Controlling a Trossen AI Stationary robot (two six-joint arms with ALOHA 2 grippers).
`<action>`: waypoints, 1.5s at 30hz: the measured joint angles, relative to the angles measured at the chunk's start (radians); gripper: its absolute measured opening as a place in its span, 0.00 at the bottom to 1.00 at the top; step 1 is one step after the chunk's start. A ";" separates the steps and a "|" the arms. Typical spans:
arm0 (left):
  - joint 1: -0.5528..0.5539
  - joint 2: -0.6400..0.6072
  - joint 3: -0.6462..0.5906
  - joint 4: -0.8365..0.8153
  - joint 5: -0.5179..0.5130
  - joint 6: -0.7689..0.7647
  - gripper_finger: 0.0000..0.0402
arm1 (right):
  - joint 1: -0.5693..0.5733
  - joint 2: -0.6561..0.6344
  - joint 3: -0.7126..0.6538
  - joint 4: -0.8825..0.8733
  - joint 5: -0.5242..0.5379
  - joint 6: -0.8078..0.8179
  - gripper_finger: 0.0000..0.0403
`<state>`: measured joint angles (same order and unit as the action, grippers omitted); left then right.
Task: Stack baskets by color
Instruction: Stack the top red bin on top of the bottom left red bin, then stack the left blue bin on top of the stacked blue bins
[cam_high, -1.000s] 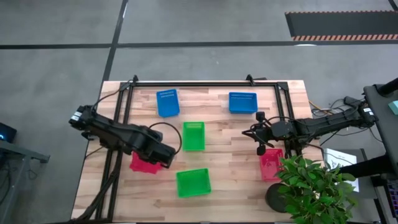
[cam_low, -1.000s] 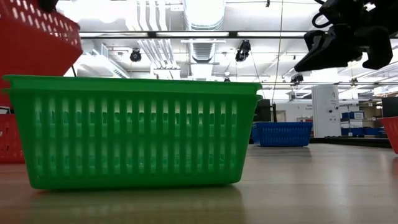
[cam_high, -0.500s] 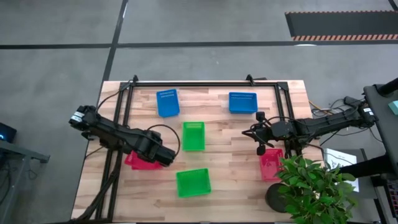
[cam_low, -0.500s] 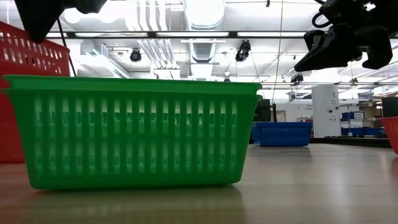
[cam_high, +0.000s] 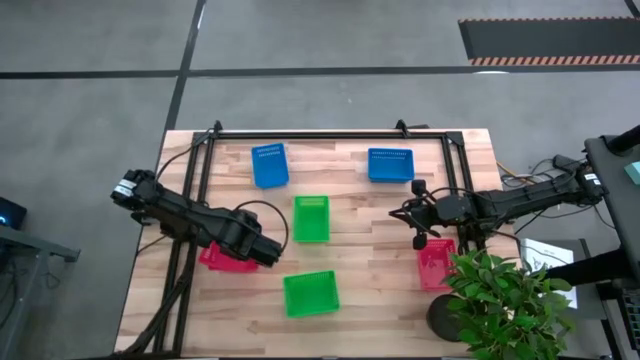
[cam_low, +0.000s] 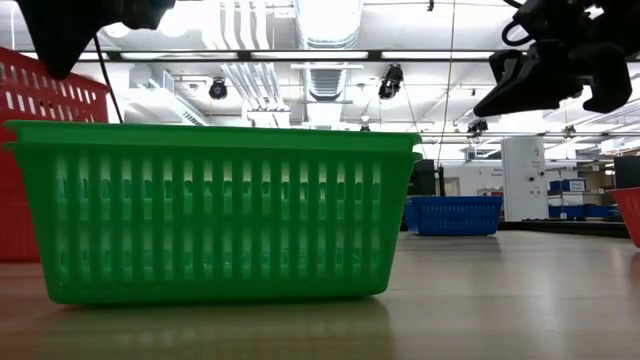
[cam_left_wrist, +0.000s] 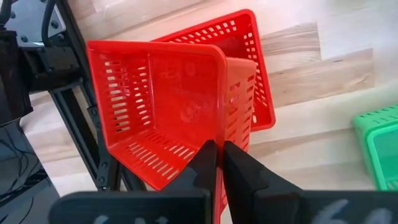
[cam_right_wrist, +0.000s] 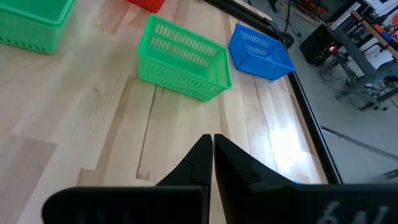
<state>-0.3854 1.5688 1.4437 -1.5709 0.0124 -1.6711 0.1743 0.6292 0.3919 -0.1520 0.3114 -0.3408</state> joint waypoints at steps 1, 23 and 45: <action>0.001 0.000 -0.004 0.000 -0.001 0.000 0.00 | 0.000 0.000 -0.001 0.000 0.000 0.000 0.02; 0.018 0.000 -0.065 0.026 -0.022 -0.021 0.33 | 0.000 0.000 -0.004 0.000 0.000 0.000 0.02; 0.074 -0.028 -0.074 0.922 -0.168 1.166 0.38 | 0.000 0.000 -0.051 0.061 -0.008 0.047 0.02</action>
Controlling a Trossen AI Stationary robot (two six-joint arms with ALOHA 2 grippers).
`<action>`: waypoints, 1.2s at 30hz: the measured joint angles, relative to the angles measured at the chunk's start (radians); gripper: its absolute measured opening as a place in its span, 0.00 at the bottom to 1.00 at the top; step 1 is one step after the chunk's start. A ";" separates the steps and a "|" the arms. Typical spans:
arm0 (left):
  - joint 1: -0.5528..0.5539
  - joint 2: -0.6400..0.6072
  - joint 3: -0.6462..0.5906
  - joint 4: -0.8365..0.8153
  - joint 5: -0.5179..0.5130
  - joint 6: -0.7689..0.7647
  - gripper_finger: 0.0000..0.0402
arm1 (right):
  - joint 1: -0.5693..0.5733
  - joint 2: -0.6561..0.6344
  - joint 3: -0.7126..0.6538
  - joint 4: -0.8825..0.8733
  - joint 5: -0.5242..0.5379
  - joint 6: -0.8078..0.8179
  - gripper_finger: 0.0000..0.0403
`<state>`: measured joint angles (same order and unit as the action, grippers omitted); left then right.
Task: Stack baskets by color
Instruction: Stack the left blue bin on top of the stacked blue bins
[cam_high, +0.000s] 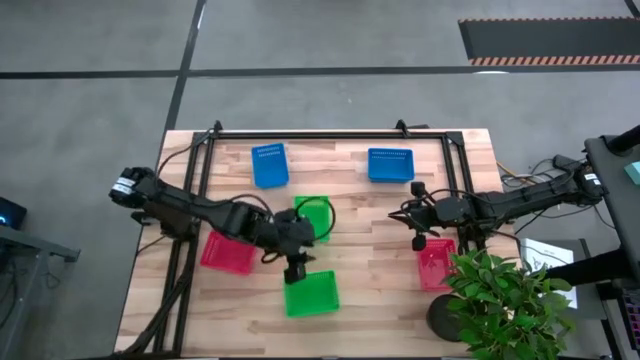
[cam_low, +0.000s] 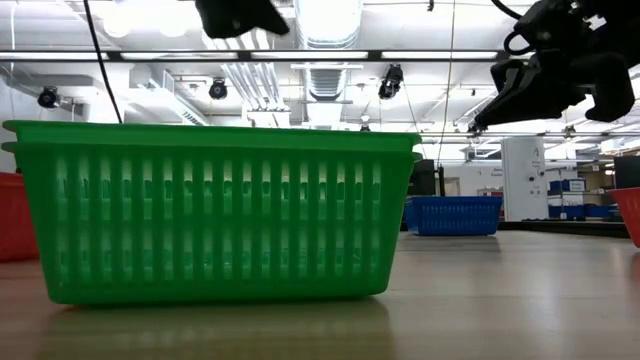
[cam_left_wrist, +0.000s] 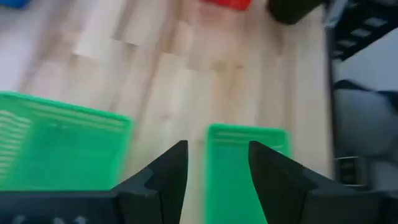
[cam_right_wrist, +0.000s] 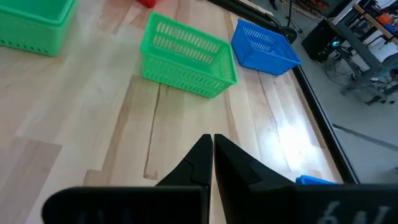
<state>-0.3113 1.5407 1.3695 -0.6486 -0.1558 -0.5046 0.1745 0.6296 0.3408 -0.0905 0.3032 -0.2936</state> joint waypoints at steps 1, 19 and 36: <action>0.013 -0.005 -0.009 -0.007 -0.001 0.037 0.38 | 0.000 0.001 0.000 0.003 -0.012 0.006 0.02; 0.270 -0.213 -0.383 0.726 -0.114 0.852 0.38 | 0.000 0.090 0.000 0.307 -0.049 0.075 0.02; 0.307 -0.408 -0.764 1.387 -0.361 1.060 0.38 | -0.196 0.506 0.322 0.359 -0.189 0.022 0.02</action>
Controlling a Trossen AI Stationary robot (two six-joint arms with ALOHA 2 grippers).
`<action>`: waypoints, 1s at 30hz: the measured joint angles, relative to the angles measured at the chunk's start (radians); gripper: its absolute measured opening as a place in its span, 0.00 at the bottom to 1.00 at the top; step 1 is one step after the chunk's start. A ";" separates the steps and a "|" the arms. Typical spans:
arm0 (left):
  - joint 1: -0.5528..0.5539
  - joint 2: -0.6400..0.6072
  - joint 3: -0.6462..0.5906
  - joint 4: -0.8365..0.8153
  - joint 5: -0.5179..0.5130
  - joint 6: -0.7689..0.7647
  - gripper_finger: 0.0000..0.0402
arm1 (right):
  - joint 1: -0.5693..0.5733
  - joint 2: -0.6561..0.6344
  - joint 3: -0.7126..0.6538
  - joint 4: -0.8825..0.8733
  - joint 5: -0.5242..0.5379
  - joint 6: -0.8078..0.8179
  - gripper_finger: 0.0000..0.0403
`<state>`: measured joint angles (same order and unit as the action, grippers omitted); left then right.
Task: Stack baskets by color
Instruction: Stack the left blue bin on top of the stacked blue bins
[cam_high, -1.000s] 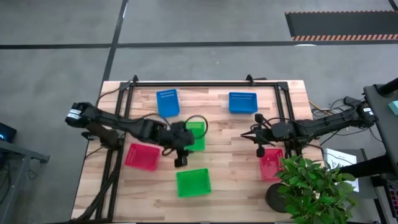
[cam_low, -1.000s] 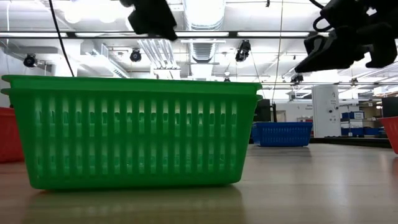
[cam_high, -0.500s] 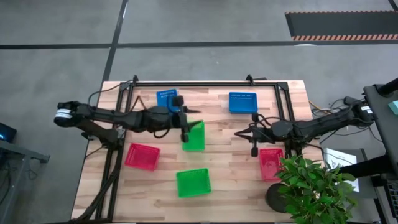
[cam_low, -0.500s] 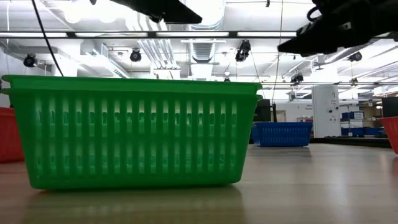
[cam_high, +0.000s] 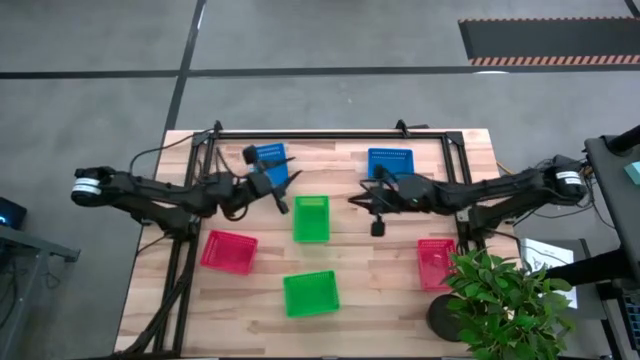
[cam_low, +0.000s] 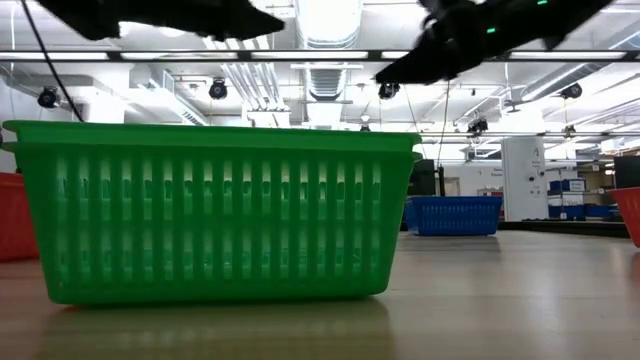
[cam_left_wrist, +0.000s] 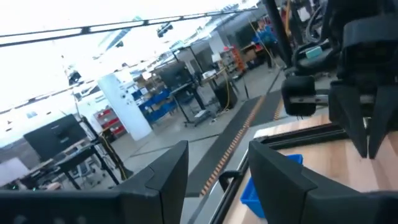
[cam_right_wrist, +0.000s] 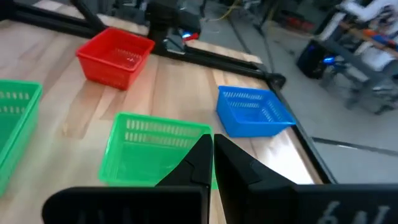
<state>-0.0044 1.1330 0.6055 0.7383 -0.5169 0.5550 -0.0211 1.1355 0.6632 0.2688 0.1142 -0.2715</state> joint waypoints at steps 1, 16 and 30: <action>0.000 -0.020 -0.017 0.014 -0.001 -0.013 0.38 | -0.022 0.027 0.024 -0.015 -0.029 -0.001 0.02; -0.002 -0.213 -0.206 0.016 0.013 -0.050 0.38 | -0.256 0.456 0.495 -0.320 -0.186 -0.143 0.02; -0.002 -0.253 -0.220 0.015 0.014 -0.082 0.38 | -0.337 0.757 0.882 -0.484 -0.326 -0.413 0.02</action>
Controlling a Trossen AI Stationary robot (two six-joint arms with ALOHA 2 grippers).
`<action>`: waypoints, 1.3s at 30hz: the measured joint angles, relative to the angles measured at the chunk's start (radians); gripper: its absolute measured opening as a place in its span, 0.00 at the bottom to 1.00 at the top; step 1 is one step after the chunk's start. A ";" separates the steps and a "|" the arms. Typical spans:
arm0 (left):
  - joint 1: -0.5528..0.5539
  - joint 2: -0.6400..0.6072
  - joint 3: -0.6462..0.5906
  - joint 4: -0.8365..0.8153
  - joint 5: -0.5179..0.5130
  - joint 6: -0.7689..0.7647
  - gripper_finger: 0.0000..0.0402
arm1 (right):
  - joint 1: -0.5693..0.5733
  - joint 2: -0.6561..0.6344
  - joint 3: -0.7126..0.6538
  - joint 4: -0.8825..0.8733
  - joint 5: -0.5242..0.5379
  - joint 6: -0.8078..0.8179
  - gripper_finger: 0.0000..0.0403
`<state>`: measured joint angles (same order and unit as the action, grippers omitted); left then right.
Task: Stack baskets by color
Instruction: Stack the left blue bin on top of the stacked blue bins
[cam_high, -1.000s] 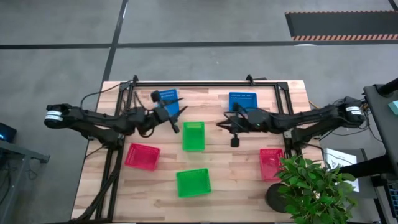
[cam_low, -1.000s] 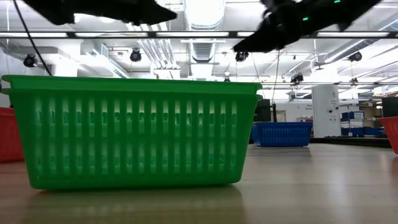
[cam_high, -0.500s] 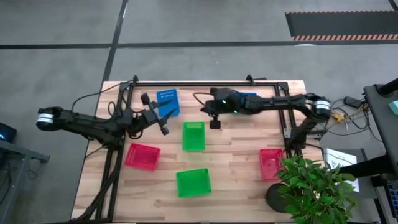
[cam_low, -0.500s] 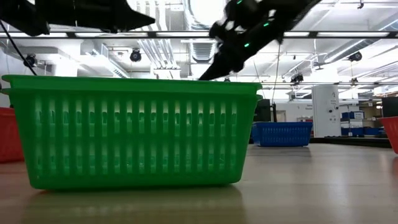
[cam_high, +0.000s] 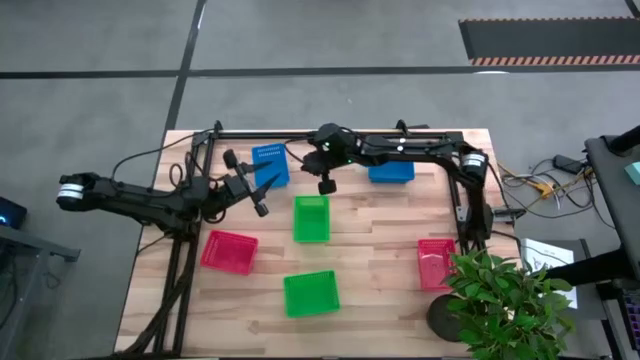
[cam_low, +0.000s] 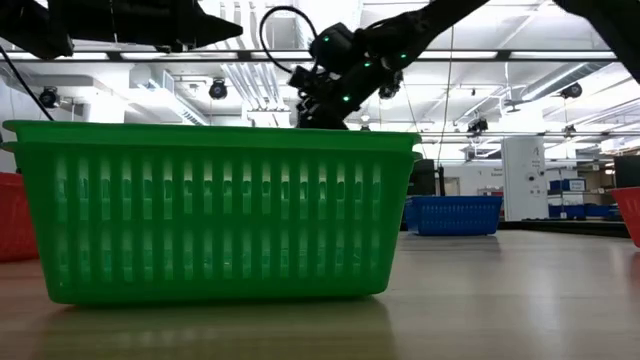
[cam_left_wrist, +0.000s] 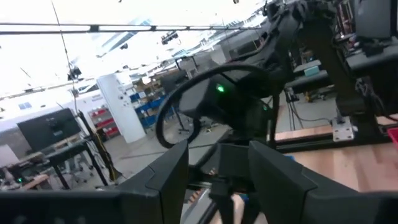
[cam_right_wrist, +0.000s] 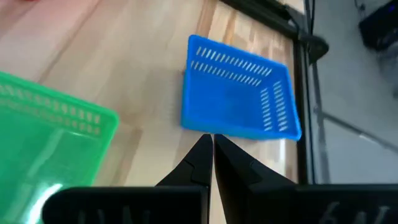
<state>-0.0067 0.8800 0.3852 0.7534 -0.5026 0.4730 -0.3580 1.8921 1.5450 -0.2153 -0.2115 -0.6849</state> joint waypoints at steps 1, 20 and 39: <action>0.000 0.000 -0.003 -0.001 0.000 -0.008 0.38 | -0.001 0.013 0.018 0.001 0.000 -0.021 0.02; 0.001 -0.013 -0.109 0.148 -0.062 0.037 0.38 | -0.071 0.365 0.538 -0.328 0.033 -0.574 0.10; 0.002 -0.079 -0.112 0.180 -0.076 0.119 0.38 | -0.055 0.453 0.659 -0.401 0.021 -1.116 0.45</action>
<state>-0.0051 0.8013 0.2737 0.9337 -0.5785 0.5923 -0.4130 2.3450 2.2044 -0.6166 -0.1909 -1.8009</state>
